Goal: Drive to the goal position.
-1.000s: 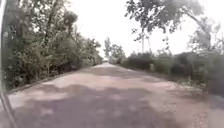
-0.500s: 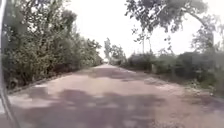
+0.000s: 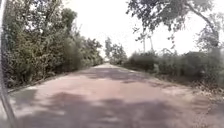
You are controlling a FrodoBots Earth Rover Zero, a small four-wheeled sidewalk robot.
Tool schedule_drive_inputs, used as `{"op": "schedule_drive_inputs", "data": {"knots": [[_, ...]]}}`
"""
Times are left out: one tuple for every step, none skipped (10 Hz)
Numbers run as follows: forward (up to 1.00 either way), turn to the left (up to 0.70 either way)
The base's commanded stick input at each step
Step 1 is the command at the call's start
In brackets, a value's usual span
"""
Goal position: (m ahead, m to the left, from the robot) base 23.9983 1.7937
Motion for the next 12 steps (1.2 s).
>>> {"op": "schedule_drive_inputs", "data": {"knots": [[0.70,0.00],[0.70,0.00],[0.70,0.00],[0.70,0.00],[0.70,0.00],[0.70,0.00],[0.70,0.00],[0.70,0.00],[0.70,0.00],[0.70,0.00],[0.70,0.00],[0.70,0.00]]}}
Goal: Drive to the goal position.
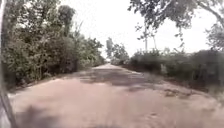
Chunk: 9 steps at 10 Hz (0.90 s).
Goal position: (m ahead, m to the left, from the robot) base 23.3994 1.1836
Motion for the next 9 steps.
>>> {"op": "schedule_drive_inputs", "data": {"knots": [[0.70,0.00],[0.70,0.00],[0.70,0.00],[0.70,0.00],[0.70,0.00],[0.70,0.00],[0.70,0.00],[0.70,0.00],[0.70,0.00]]}}
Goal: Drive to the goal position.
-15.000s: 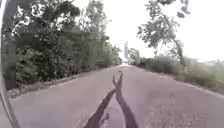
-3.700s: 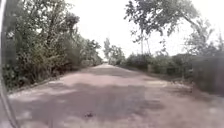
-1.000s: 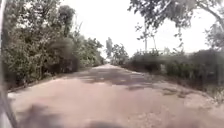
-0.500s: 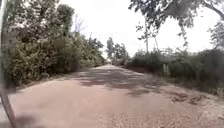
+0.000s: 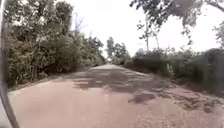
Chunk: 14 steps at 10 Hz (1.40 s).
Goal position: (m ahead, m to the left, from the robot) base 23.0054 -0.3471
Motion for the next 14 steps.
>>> {"op": "schedule_drive_inputs", "data": {"knots": [[0.70,0.00],[0.70,0.00],[0.70,0.00],[0.70,0.00],[0.70,0.00],[0.70,0.00],[0.70,0.00],[0.70,0.00],[0.70,0.00],[0.70,0.00],[0.70,0.00],[0.70,0.00],[0.70,0.00],[0.70,0.00]]}}
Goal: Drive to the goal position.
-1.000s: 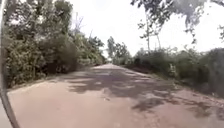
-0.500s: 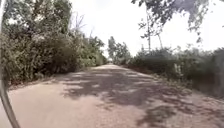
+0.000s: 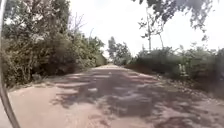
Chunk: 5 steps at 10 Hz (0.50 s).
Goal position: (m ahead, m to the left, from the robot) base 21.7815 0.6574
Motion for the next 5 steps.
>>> {"op": "schedule_drive_inputs", "data": {"knots": [[0.70,0.00],[0.70,0.00],[0.70,0.00],[0.70,0.00],[0.70,0.00]]}}
